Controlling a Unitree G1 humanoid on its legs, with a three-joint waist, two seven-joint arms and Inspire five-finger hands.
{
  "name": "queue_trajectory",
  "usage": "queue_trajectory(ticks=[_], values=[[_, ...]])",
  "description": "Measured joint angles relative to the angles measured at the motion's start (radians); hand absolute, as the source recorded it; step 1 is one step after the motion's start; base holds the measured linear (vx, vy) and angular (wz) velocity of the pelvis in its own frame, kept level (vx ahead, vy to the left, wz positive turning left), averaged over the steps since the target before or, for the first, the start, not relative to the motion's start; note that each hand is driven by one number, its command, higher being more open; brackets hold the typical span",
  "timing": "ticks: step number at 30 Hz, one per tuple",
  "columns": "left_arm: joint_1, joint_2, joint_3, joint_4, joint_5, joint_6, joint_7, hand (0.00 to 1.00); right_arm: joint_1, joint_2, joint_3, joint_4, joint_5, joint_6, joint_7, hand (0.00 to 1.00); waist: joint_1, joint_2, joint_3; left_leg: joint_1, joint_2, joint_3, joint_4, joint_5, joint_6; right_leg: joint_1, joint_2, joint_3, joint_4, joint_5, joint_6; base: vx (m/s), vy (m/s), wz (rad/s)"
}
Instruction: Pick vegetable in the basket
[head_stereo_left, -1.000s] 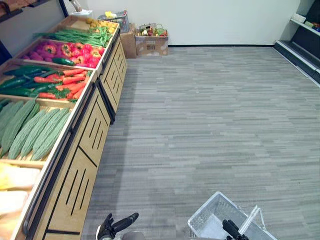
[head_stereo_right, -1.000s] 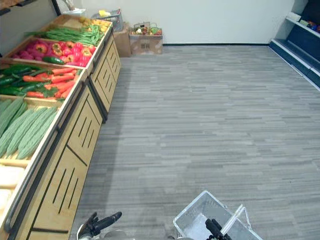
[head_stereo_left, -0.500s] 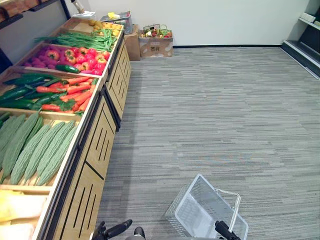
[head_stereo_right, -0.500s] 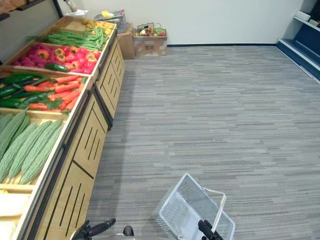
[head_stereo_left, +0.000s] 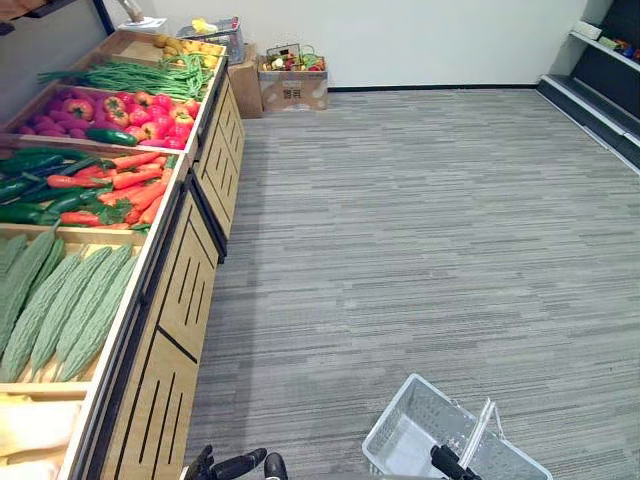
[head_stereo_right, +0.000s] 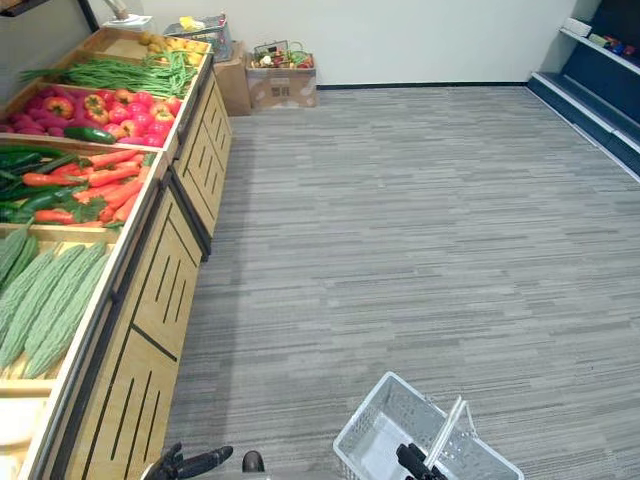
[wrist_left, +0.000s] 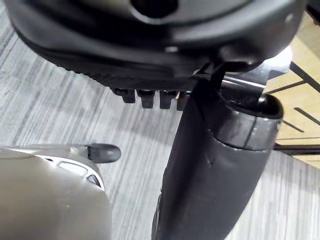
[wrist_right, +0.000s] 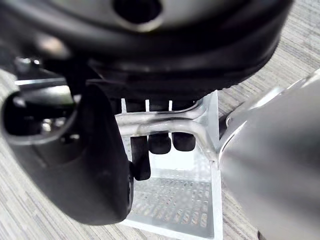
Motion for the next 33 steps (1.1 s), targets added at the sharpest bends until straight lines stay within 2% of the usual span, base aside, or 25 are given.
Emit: queue_trajectory(ticks=[3, 4, 5, 7, 8, 9, 10, 11, 13, 16, 17, 18, 19, 20, 21, 22, 23, 24, 25, 26, 27, 29, 31, 32, 33], values=[[0.011, 0.001, 0.0, 0.001, 0.0, 0.001, 0.0, 1.0, 0.0, -0.007, -0.002, -0.003, 0.003, -0.001, -0.002, 0.0, 0.001, -0.001, 0.003, 0.0, -0.004, -0.06, 0.0, -0.002, 0.005, -0.035, -0.008, -0.048, 0.131, 0.002, 0.024, -0.06, 0.029, 0.49], [0.012, 0.005, -0.002, 0.0, 0.0, 0.001, -0.001, 1.0, 0.001, -0.008, -0.004, -0.012, 0.004, -0.003, -0.003, 0.0, 0.0, -0.003, 0.005, 0.007, -0.006, -0.099, 0.0, -0.005, 0.013, -0.065, -0.018, -0.068, 0.248, 0.014, 0.045, -0.04, 0.055, 0.71], [0.012, 0.007, -0.005, 0.0, 0.0, 0.001, -0.002, 1.0, 0.002, -0.008, -0.005, -0.018, 0.005, -0.005, -0.003, 0.0, 0.001, -0.005, 0.006, 0.009, -0.008, -0.11, 0.001, -0.006, 0.015, -0.082, -0.024, -0.069, 0.298, 0.024, 0.058, -0.03, 0.076, 0.95], [0.013, 0.015, -0.015, 0.0, 0.001, 0.002, -0.002, 1.0, 0.003, -0.007, -0.004, -0.035, 0.004, -0.009, -0.001, 0.0, 0.003, -0.01, 0.01, 0.01, -0.018, -0.157, 0.001, -0.012, 0.024, -0.127, -0.038, -0.065, 0.433, 0.076, 0.033, -0.01, 0.062, 0.84], [0.014, 0.017, -0.019, 0.0, 0.001, 0.003, -0.001, 1.0, 0.002, -0.006, -0.003, -0.044, 0.004, -0.012, 0.0, 0.0, 0.006, -0.008, 0.018, 0.016, -0.023, -0.196, 0.001, -0.022, 0.039, -0.158, -0.049, -0.062, 0.513, 0.127, 0.014, 0.0, 0.047, 0.98], [0.02, 0.015, -0.019, -0.001, 0.002, 0.005, -0.001, 1.0, 0.001, -0.004, -0.004, -0.05, 0.004, -0.019, 0.002, 0.0, 0.005, -0.002, 0.021, 0.023, -0.026, -0.231, 0.003, -0.025, 0.056, -0.177, -0.055, -0.059, 0.571, 0.142, 0.009, 0.01, 0.038, 0.99], [0.023, 0.015, -0.019, -0.002, 0.002, 0.005, 0.001, 1.0, 0.001, -0.003, -0.002, -0.05, 0.004, -0.019, 0.005, 0.0, 0.005, -0.002, 0.021, 0.024, -0.028, -0.244, 0.007, -0.024, 0.073, -0.176, -0.056, -0.057, 0.576, 0.109, 0.01, 0.01, 0.021, 0.93], [0.031, 0.013, -0.019, -0.002, 0.002, 0.007, 0.002, 1.0, 0.001, 0.002, -0.001, -0.05, 0.004, -0.019, 0.016, 0.0, 0.009, -0.002, 0.022, 0.019, -0.032, -0.271, 0.018, -0.027, 0.084, -0.183, -0.051, -0.057, 0.57, 0.044, 0.02, -0.01, 0.006, 0.67], [0.035, 0.004, -0.008, -0.002, 0.001, 0.014, 0.001, 1.0, -0.006, 0.008, 0.0, -0.052, 0.004, -0.023, 0.027, 0.0, 0.011, 0.011, 0.03, -0.002, -0.032, -0.313, 0.065, -0.033, 0.1, -0.185, -0.029, -0.052, 0.502, -0.02, 0.036, -0.04, -0.016, 0.68], [0.018, -0.028, 0.053, -0.01, 0.008, 0.013, 0.001, 1.0, -0.014, 0.013, -0.002, -0.06, 0.005, -0.018, 0.033, 0.0, 0.016, 0.036, 0.043, -0.072, -0.031, -0.428, 0.132, -0.053, 0.107, -0.188, 0.049, 0.028, 0.261, -0.048, 0.026, -0.07, -0.104, 1.04], [0.014, -0.032, 0.064, -0.01, 0.008, 0.012, 0.001, 1.0, -0.016, 0.017, -0.003, -0.064, 0.005, -0.017, 0.033, 0.0, 0.018, 0.036, 0.046, -0.078, -0.032, -0.444, 0.128, -0.056, 0.104, -0.186, 0.067, 0.054, 0.218, -0.052, 0.019, -0.03, -0.167, 1.15], [0.002, -0.021, 0.104, -0.022, 0.009, 0.012, -0.003, 1.0, -0.003, 0.052, -0.007, -0.074, 0.005, -0.017, 0.032, 0.0, 0.02, -0.03, 0.02, -0.099, -0.089, -0.456, 0.146, -0.081, 0.092, -0.189, 0.045, 0.119, 0.096, -0.122, 0.005, 0.01, -0.136, 1.03], [-0.008, -0.01, 0.134, -0.037, 0.01, 0.011, -0.01, 1.0, 0.001, 0.075, -0.012, -0.091, 0.004, -0.019, 0.032, 0.0, 0.013, -0.067, 0.035, -0.165, -0.128, -0.415, 0.324, -0.134, 0.112, -0.189, 0.017, 0.124, 0.085, -0.114, 0.005, 0.04, -0.163, 1.61], [-0.021, -0.04, 0.149, -0.05, 0.012, 0.01, 0.002, 1.0, 0.02, 0.075, -0.033, -0.123, 0.009, -0.027, 0.033, 0.0, 0.004, -0.024, 0.057, -0.227, -0.101, -0.375, 0.627, -0.274, 0.14, -0.178, 0.048, 0.096, 0.167, -0.1, -0.002, 0.03, -0.108, 1.44], [-0.009, -0.071, 0.157, -0.053, 0.016, 0.001, 0.007, 1.0, 0.038, 0.06, -0.042, -0.164, 0.023, -0.026, 0.024, 0.0, 0.016, 0.033, 0.057, -0.198, -0.07, -0.409, 0.637, -0.397, 0.111, -0.178, 0.097, 0.102, 0.249, -0.113, -0.01, 0.07, -0.146, 1.38], [0.002, -0.081, 0.171, -0.062, 0.015, 0.002, 0.008, 1.0, 0.037, 0.046, -0.03, -0.15, 0.025, -0.012, 0.02, 0.0, 0.037, 0.036, 0.055, -0.191, -0.089, -0.449, 0.657, -0.427, 0.075, -0.208, 0.113, 0.146, 0.376, -0.175, -0.038, 0.09, -0.117, 1.09], [0.001, -0.078, 0.172, -0.069, 0.019, 0.002, 0.004, 1.0, 0.043, 0.048, -0.006, -0.148, 0.025, -0.01, 0.022, 0.0, 0.036, 0.028, 0.039, -0.197, -0.104, -0.501, 0.652, -0.428, 0.063, -0.229, 0.128, 0.198, 0.416, -0.191, -0.053, 0.16, -0.194, 1.37], [-0.001, -0.079, 0.175, -0.074, 0.02, -0.003, 0.002, 1.0, 0.043, 0.05, 0.008, -0.152, 0.025, -0.02, 0.028, 0.0, 0.035, 0.023, 0.035, -0.204, -0.117, -0.548, 0.64, -0.421, 0.047, -0.243, 0.129, 0.225, 0.43, -0.203, -0.046, 0.16, -0.188, 1.76], [-0.006, -0.078, 0.181, -0.087, 0.024, -0.003, 0.003, 1.0, 0.034, 0.052, 0.013, -0.148, 0.024, -0.018, 0.029, 0.0, 0.032, 0.008, 0.026, -0.223, -0.136, -0.617, 0.639, -0.416, 0.03, -0.243, 0.11, 0.215, 0.392, -0.221, -0.006, 0.16, -0.224, 1.8], [-0.011, -0.086, 0.182, -0.087, 0.029, 0.001, 0.003, 1.0, 0.031, 0.047, 0.019, -0.143, 0.022, -0.015, 0.029, 0.0, 0.026, 0.007, 0.019, -0.232, -0.133, -0.67, 0.64, -0.416, 0.016, -0.227, 0.118, 0.158, 0.369, -0.221, -0.029, 0.15, -0.289, 1.6], [-0.005, -0.088, 0.187, -0.092, 0.029, 0.0, 0.003, 1.0, 0.03, 0.038, 0.041, -0.139, 0.02, -0.015, 0.031, 0.0, 0.036, 0.019, 0.007, -0.239, -0.127, -0.703, 0.632, -0.41, 0.012, -0.224, 0.124, 0.119, 0.362, -0.218, -0.04, 0.17, -0.357, 1.17], [0.016, -0.101, 0.19, -0.095, 0.029, 0.002, 0.008, 1.0, 0.009, 0.026, 0.069, -0.136, 0.009, -0.011, 0.032, 0.0, 0.048, 0.027, 0.001, -0.229, -0.11, -0.75, 0.573, -0.389, -0.016, -0.207, 0.147, 0.074, 0.357, -0.217, -0.042, 0.18, -0.348, 0.83], [0.04, -0.098, 0.189, -0.123, 0.027, 0.003, 0.01, 1.0, 0.011, 0.029, 0.081, -0.133, -0.001, 0.002, 0.036, 0.0, 0.051, 0.007, -0.01, -0.212, -0.107, -0.781, 0.53, -0.35, 0.003, -0.185, 0.159, 0.043, 0.345, -0.211, -0.046, 0.17, -0.312, 0.81], [0.046, -0.097, 0.187, -0.151, 0.024, 0.001, 0.014, 1.0, 0.014, 0.035, 0.08, -0.13, 0.0, 0.012, 0.035, 0.0, 0.054, -0.004, -0.019, -0.206, -0.082, -0.785, 0.5, -0.306, 0.024, -0.206, 0.172, 0.04, 0.411, -0.181, -0.012, 0.15, -0.329, 0.78], [0.036, -0.114, 0.184, -0.156, 0.017, -0.001, 0.023, 1.0, 0.003, 0.011, 0.083, -0.14, 0.0, 0.014, 0.043, 0.0, 0.054, 0.047, -0.011, -0.2, -0.01, -0.785, 0.473, -0.291, 0.014, -0.311, 0.206, 0.064, 0.569, -0.201, -0.043, 0.13, -0.299, 0.59]])
